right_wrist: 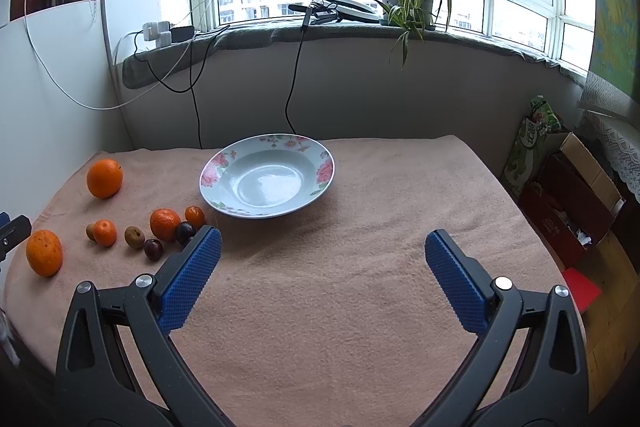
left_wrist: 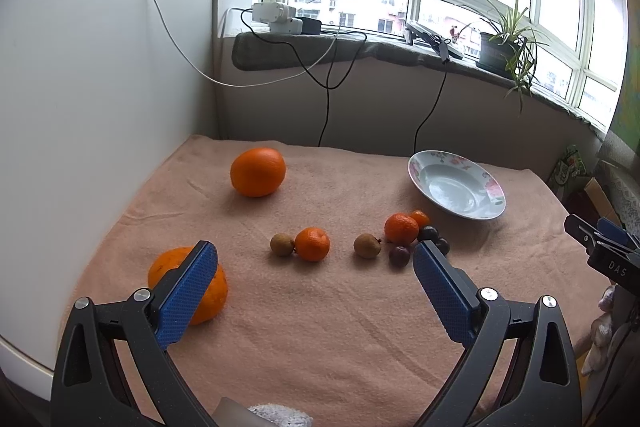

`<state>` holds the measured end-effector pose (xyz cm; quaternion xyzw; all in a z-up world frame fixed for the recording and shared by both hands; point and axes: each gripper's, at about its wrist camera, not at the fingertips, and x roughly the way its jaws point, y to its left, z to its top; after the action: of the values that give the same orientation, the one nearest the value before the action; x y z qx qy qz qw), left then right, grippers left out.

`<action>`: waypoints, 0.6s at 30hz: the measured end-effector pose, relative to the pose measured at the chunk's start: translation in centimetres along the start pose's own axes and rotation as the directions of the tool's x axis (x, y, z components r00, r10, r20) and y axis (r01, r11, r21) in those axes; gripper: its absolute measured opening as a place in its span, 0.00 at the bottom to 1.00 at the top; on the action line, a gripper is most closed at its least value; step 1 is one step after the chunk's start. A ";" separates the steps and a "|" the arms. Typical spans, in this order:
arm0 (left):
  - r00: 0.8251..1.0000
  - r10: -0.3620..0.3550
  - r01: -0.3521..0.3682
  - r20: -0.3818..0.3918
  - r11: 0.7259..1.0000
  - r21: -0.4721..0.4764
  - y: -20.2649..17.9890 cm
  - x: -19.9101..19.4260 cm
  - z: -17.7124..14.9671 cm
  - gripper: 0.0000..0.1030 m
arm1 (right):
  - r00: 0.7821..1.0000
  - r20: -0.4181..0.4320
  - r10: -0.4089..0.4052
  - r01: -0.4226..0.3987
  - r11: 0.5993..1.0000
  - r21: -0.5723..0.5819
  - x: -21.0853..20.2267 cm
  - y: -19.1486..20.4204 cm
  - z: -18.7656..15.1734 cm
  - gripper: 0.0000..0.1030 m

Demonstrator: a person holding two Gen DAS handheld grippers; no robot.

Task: Organize fruits

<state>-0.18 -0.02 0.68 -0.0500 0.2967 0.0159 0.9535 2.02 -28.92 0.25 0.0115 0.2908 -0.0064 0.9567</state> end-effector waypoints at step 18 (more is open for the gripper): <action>1.000 -0.002 0.002 0.004 1.000 -0.002 -0.1 -0.3 0.0 0.96 | 1.000 -0.004 0.003 -0.003 1.000 -0.001 -0.1 0.1 -0.2 1.00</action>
<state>-0.44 -0.09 0.82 -0.0513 0.2945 0.0154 0.9541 1.87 -28.79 0.15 0.0114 0.2925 -0.0050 0.9562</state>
